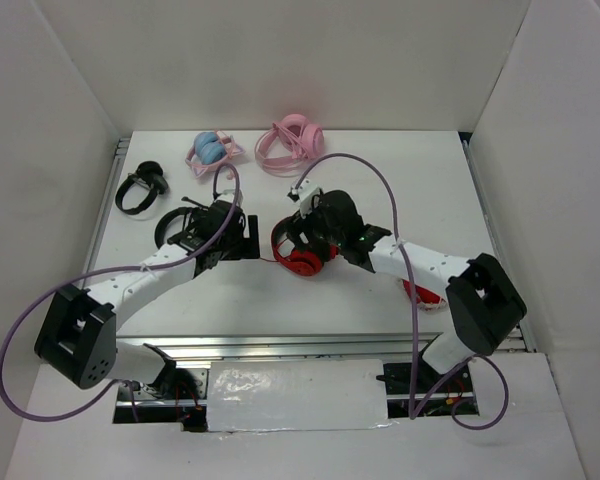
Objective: Wrap the headphones
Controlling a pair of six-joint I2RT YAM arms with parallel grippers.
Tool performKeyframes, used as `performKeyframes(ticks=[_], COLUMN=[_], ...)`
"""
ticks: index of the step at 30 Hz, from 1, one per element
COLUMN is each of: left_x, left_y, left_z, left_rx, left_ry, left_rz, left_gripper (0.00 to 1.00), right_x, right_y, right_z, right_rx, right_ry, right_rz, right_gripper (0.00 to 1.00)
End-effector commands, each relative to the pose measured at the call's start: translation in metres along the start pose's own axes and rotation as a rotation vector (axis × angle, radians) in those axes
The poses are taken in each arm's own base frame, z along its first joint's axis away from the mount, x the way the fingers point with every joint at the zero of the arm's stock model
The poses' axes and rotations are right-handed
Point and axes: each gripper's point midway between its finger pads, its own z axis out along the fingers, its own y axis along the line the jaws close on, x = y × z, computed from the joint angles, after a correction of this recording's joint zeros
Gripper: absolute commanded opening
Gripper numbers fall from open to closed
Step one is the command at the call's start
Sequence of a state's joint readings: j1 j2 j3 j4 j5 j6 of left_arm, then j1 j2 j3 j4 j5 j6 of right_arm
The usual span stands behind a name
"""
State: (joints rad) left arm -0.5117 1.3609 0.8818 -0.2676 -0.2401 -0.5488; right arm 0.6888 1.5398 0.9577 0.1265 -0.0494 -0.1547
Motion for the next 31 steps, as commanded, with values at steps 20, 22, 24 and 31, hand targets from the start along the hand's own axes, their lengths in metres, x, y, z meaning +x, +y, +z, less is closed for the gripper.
performKeyframes(ticks=[20,22,24,31], left_x=[-0.040,-0.036,-0.034,-0.034], left_y=[0.054,0.066,0.070,0.065], left_z=[-0.057,-0.059,-0.062,-0.059], left_rx=[-0.130,-0.151,-0.155,-0.109], left_ry=[-0.176,-0.174,-0.184,-0.173], left_rz=[-0.209,-0.237,-0.254,-0.269], left_gripper=[0.99,0.99,0.99,0.99], right_x=[-0.066,-0.054,-0.053,-0.042], right_y=[-0.041,-0.043,-0.043,-0.042], right_z=[-0.136,-0.139,-0.147,-0.153], right_rx=[0.259,0.280,0.283,0.288], right_ry=[-0.347,-0.335,-0.353,-0.364], right_rz=[0.558,0.572,0.580,0.610], right_gripper=[1.00,1.00,1.00,1.00])
